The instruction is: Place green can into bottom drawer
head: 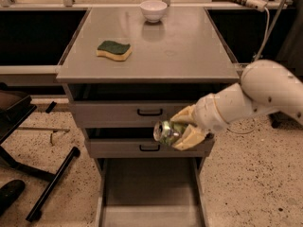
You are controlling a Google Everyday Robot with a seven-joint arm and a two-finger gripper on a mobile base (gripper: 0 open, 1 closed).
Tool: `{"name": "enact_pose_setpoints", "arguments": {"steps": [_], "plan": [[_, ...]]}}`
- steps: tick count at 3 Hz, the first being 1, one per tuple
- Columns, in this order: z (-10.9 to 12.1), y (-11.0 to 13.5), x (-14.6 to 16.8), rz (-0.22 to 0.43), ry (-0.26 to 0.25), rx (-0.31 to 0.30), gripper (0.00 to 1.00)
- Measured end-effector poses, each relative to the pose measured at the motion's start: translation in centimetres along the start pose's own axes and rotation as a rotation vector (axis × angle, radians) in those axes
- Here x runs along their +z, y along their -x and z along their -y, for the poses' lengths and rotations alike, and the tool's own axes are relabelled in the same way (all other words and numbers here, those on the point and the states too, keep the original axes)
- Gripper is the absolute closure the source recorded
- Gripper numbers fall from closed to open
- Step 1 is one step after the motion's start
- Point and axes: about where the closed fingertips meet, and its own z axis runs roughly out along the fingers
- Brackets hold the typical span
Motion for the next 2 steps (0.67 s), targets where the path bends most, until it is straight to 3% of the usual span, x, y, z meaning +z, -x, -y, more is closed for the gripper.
{"name": "enact_pose_setpoints", "arguments": {"steps": [1, 2], "plan": [[-4.78, -6.08, 7.01, -0.034, 0.039, 0.073, 1.0], [-4.75, -6.05, 6.99, -0.033, 0.039, 0.073, 1.0]]}}
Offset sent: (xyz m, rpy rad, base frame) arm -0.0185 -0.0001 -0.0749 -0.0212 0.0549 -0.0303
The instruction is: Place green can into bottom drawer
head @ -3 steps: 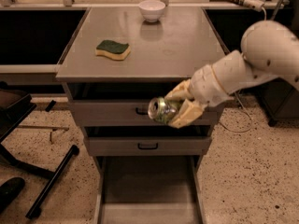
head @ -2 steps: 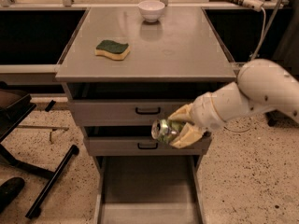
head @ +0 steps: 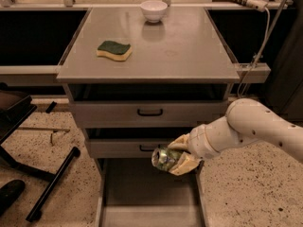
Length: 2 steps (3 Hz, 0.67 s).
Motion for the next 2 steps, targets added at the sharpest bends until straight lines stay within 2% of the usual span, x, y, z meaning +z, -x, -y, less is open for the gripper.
{"name": "enact_pose_setpoints", "arguments": {"steps": [1, 2], "plan": [[-0.6, -0.8, 1.2, 0.026, 0.0, 0.01, 1.0], [-2.3, -3.1, 6.9, 0.072, 0.015, 0.024, 1.0]]}}
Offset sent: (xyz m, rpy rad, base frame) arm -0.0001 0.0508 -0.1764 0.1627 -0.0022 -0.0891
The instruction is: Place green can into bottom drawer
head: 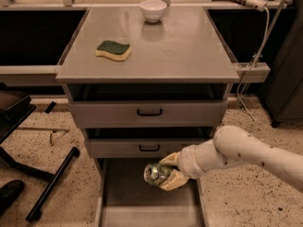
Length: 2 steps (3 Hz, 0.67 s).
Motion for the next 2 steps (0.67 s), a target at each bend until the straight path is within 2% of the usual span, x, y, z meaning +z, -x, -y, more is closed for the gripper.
{"name": "enact_pose_setpoints", "arguments": {"steps": [1, 2], "plan": [[-0.6, -3.1, 6.9, 0.031, -0.024, 0.054, 1.0], [-0.4, -5.4, 11.9, 0.003, -0.069, 0.094, 1.0]]}}
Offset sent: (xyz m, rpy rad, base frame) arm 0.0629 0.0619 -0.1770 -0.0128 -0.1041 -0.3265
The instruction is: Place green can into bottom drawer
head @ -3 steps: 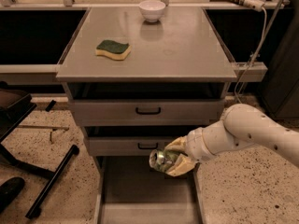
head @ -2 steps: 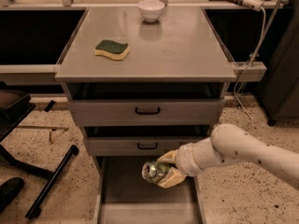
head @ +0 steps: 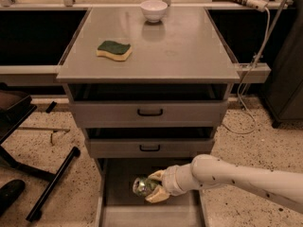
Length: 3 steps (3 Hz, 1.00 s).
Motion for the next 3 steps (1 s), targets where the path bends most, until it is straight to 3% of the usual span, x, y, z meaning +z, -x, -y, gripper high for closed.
{"name": "enact_pose_setpoints", "arguments": {"steps": [1, 2, 3], "plan": [[3.2, -1.2, 2.2, -0.01, -0.063, 0.006, 1.0], [3.2, -1.2, 2.2, -0.01, -0.063, 0.006, 1.0], [4.0, -2.4, 5.1, -0.015, -0.099, 0.003, 1.0]]}}
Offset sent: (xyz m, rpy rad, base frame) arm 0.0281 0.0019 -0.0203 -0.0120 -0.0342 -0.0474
